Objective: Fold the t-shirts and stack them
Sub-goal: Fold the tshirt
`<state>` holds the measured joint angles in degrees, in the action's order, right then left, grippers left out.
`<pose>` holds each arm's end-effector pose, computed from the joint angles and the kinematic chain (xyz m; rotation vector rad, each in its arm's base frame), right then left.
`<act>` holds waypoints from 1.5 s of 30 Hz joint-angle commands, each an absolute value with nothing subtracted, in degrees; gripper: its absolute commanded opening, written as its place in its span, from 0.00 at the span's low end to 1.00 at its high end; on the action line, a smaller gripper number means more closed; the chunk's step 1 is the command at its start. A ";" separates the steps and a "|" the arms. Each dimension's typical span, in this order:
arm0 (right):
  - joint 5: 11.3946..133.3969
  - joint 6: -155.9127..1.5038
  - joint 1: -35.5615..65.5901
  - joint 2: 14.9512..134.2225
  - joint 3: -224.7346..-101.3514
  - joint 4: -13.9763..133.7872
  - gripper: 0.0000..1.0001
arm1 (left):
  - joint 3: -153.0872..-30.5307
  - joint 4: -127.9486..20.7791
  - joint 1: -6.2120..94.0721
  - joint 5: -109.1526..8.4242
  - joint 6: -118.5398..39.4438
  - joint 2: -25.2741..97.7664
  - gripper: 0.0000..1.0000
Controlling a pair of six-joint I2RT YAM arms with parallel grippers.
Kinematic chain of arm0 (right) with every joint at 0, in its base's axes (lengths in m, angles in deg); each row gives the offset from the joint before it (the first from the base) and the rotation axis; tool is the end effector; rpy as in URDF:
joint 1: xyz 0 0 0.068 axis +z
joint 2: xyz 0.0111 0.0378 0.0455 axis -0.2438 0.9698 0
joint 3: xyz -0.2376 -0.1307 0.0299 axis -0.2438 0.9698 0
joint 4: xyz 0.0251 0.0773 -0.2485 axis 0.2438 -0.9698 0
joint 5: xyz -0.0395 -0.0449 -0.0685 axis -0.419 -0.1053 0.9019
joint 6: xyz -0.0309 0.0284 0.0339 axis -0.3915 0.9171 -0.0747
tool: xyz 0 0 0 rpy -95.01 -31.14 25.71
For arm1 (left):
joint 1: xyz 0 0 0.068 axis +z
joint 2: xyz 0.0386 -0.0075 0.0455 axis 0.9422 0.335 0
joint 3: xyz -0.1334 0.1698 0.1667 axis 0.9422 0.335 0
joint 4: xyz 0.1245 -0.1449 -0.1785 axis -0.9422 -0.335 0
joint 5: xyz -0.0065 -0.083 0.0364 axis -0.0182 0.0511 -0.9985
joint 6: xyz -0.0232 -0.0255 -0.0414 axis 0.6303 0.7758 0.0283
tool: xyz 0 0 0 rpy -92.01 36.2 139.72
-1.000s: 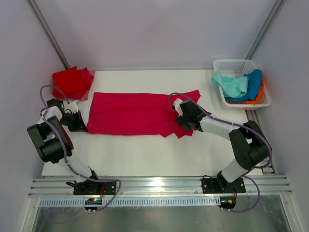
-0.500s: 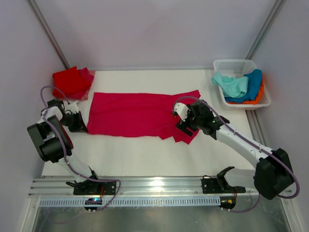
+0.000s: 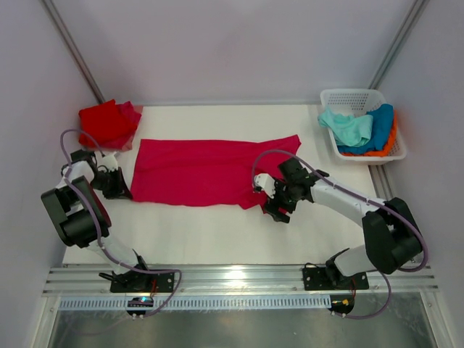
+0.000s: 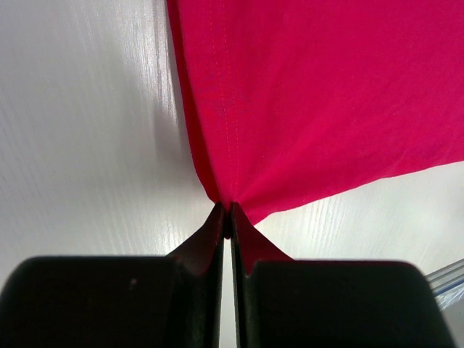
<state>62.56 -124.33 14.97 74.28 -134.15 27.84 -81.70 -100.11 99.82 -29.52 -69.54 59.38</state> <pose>0.2194 0.1343 0.1875 -1.5995 2.1608 0.3568 0.2774 0.1362 0.1734 -0.2057 2.7318 -0.5618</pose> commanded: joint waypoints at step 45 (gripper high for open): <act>78.09 -126.12 15.86 90.00 -163.44 22.50 0.20 | -80.46 -100.07 99.87 -26.90 -70.73 59.01 0.05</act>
<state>71.15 -127.31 15.69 85.47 -164.95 15.92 -80.04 -99.92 99.82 -29.00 -69.63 59.10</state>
